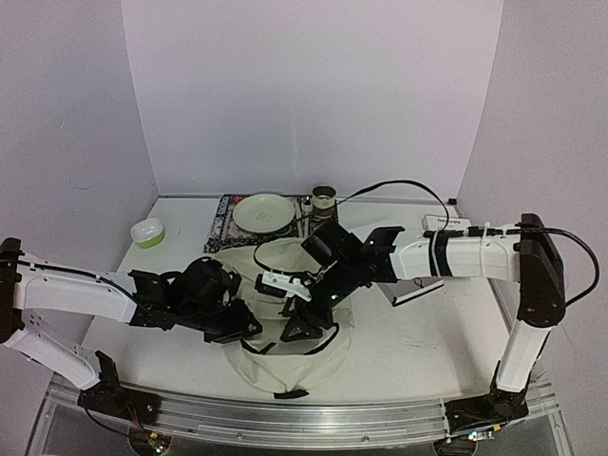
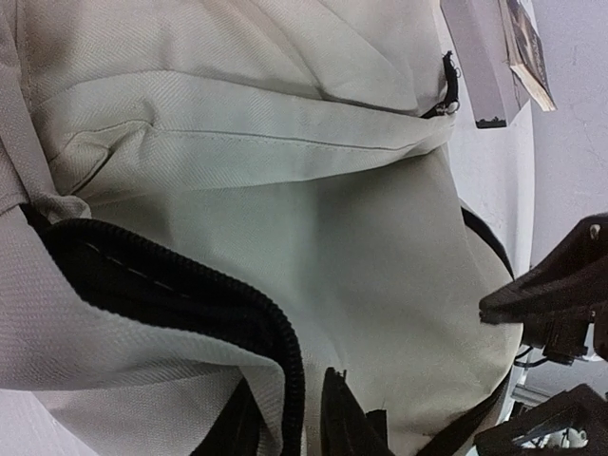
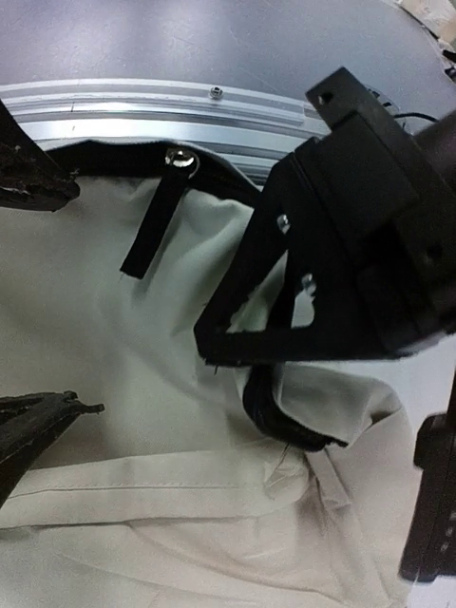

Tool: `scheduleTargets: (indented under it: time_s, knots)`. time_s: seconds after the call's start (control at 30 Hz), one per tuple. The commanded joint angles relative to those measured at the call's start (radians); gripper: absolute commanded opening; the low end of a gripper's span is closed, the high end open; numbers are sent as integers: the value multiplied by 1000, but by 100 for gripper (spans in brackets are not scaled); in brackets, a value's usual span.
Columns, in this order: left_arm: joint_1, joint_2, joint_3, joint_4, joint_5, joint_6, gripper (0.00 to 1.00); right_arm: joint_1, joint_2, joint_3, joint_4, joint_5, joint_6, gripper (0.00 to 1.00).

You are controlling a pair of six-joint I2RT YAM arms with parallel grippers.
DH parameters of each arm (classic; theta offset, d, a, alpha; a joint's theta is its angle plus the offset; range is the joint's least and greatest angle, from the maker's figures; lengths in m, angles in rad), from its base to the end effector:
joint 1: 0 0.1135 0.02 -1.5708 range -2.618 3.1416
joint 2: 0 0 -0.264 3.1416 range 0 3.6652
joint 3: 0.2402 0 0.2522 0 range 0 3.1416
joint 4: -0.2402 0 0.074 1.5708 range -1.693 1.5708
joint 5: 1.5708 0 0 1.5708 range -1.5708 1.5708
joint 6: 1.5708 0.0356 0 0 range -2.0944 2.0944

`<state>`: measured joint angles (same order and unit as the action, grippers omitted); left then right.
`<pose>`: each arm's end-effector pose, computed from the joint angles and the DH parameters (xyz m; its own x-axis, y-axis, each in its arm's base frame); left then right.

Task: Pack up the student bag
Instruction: Hold the largest pocket of the student bag, then grab the lower front pocket of the bag.

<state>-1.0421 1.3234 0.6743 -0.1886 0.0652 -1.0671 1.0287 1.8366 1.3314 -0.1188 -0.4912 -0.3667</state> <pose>0.1292 -0.2257 0.1878 -0.9548 -0.0981 -0.2806 0.0982 0.7867 -0.6094 0.2014 0.3670 0.2406 0.0602 -0.5128 -0.8564 -0.9976 -0.0609 -0.0337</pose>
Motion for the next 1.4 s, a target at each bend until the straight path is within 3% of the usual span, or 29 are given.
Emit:
scheduleTargets:
  time_s: [0.0, 0.1, 0.2, 0.33, 0.57, 1.03, 1.2, 1.37]
  knots:
    - [-7, -30, 13, 26, -20, -51, 39, 42, 11, -24, -4, 20, -89, 67]
    - [-12, -55, -15, 16, -5, -75, 43, 64, 19, -29, -1, 58, -94, 67]
    - [-19, -76, -44, 12, 17, -100, 39, 89, 24, -36, 8, 98, -98, 66]
    - [-30, -71, -44, 17, 18, -117, 19, 116, 35, -58, 58, 136, -83, 65]
    - [-38, -96, -60, 149, -19, -144, 0, 152, 22, -107, 143, 166, -62, 63]
    - [-38, -165, -129, 315, -40, -215, 0, 162, 7, -126, 258, 115, -41, 52]
    - [-38, -150, -135, 329, -45, -229, 0, 164, 3, -129, 279, 97, -25, 37]
    - [-38, -159, -147, 332, -56, -232, 0, 165, -8, -145, 283, 86, -17, 11]
